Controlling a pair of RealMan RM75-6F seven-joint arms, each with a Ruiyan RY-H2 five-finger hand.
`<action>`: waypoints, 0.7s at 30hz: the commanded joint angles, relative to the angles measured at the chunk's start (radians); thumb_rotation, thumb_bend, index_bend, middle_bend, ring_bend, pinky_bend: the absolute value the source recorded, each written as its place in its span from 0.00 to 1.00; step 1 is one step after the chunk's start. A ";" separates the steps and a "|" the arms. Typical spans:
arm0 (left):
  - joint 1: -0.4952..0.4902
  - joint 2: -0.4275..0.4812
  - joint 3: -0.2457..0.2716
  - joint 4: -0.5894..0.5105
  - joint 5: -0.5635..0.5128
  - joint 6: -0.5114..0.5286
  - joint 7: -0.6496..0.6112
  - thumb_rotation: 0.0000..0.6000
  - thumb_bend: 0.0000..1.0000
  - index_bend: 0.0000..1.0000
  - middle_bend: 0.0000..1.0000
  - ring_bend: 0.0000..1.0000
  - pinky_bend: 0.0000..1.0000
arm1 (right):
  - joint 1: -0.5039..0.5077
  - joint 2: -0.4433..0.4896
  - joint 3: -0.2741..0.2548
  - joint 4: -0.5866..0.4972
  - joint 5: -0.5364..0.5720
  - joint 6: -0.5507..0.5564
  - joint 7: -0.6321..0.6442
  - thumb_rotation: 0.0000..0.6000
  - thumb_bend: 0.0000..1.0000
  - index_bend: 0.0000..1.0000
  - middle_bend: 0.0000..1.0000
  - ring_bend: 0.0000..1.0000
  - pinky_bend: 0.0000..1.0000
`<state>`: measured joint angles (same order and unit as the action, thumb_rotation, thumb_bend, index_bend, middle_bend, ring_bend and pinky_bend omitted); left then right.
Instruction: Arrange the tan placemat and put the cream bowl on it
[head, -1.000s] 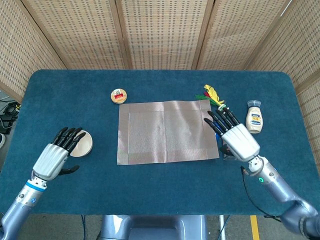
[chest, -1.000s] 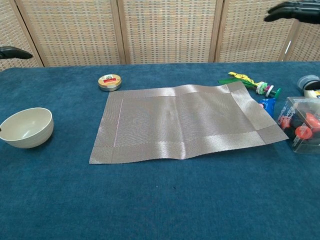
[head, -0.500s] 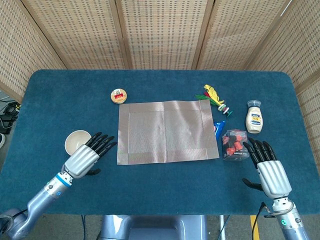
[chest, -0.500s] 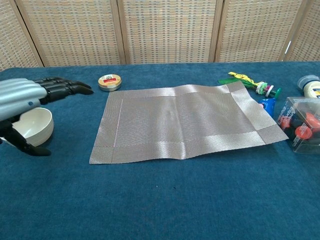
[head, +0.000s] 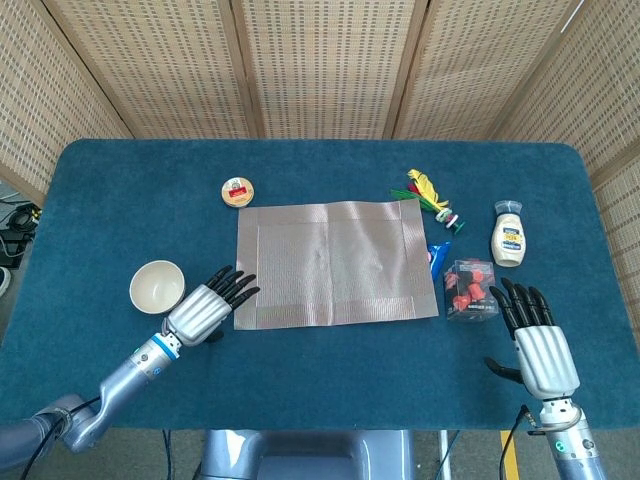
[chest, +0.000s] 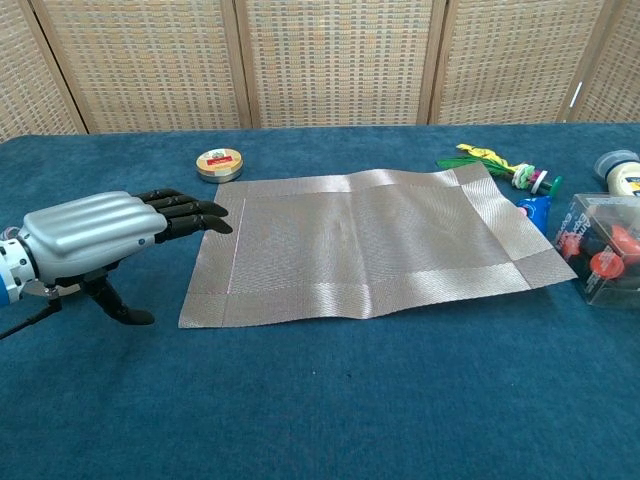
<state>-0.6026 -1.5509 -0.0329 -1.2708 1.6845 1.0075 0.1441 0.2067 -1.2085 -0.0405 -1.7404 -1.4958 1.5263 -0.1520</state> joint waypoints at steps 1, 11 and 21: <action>-0.007 -0.028 -0.003 0.044 -0.022 -0.004 -0.024 1.00 0.18 0.10 0.00 0.00 0.00 | 0.001 -0.001 0.009 -0.004 0.008 -0.015 0.013 1.00 0.00 0.00 0.00 0.00 0.00; -0.037 -0.089 0.019 0.170 -0.028 -0.021 -0.063 1.00 0.18 0.11 0.00 0.00 0.00 | -0.011 -0.005 0.034 0.008 -0.009 -0.014 0.020 1.00 0.00 0.00 0.00 0.00 0.00; -0.070 -0.146 0.018 0.202 -0.036 -0.033 -0.083 1.00 0.18 0.11 0.00 0.00 0.00 | -0.021 -0.013 0.049 0.028 -0.047 0.004 0.069 1.00 0.00 0.00 0.00 0.00 0.00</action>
<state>-0.6694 -1.6933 -0.0148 -1.0712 1.6485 0.9766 0.0592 0.1866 -1.2211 0.0083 -1.7130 -1.5424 1.5299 -0.0832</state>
